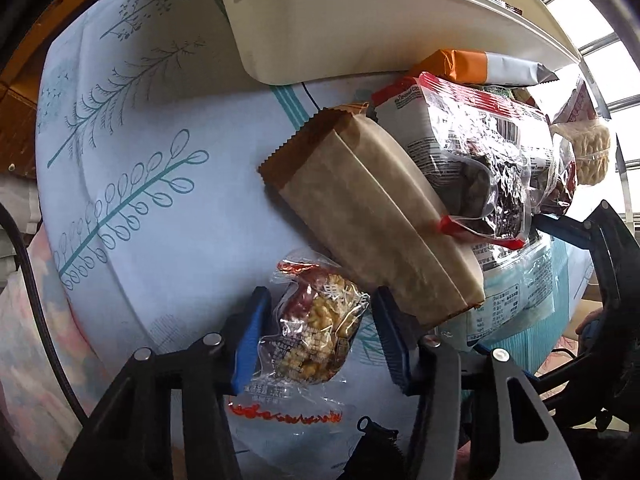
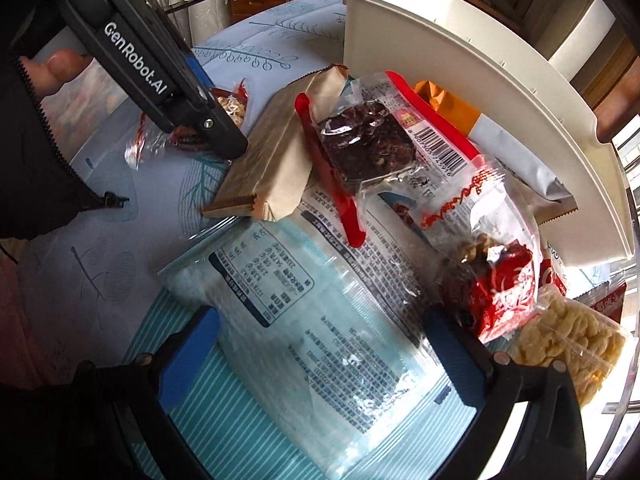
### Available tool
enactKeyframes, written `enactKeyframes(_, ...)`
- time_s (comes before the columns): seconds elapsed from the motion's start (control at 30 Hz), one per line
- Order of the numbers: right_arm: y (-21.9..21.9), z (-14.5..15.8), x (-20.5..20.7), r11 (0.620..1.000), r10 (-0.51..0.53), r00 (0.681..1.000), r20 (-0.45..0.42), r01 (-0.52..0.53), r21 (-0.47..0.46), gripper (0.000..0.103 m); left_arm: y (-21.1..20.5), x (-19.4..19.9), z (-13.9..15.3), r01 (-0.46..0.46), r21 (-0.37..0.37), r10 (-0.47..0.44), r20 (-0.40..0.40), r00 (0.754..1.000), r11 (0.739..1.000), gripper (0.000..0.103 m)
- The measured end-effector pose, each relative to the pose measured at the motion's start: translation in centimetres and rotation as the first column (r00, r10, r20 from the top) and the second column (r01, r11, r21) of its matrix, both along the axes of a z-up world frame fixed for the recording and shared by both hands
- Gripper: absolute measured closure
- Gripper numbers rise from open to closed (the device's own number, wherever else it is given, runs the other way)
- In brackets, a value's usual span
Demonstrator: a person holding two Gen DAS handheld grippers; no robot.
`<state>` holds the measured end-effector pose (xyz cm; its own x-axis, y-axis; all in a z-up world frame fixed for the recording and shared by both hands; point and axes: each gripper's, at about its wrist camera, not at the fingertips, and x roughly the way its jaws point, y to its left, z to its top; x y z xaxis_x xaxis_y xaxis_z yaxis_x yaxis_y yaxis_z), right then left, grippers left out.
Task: Organize snacks
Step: 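Grasp the clear nut packet with left tool while right tool grasps the pale blue bag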
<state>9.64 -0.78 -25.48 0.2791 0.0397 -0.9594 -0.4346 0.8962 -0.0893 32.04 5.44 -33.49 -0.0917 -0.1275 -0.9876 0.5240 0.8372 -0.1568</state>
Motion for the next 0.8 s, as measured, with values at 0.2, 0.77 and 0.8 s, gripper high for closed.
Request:
enactKeyframes(0.2,-1.0,0.9,0.5,0.998,-0.045,0.999,-0.010,0.046,0.037,0.023,-0.2,-0.1,0.1,-0.002,0.009,0.002,-0.003,1.000,1.000,0.055)
enactKeyframes(0.77,-2.0,2.7,-0.9,0.974,-0.224,0.975,0.010,0.223,0.044,0.081,1.4,-4.2,0.6,-0.013,0.060,0.013,-0.012,1.000,0.998,0.057)
enactKeyframes(0.8,-1.9,2.8,-1.0,0.972,-0.229,0.973,0.004,0.229,0.047,0.082,1.4,-4.4,0.7,-0.012,0.058,0.012,-0.012,1.000,0.998,0.057)
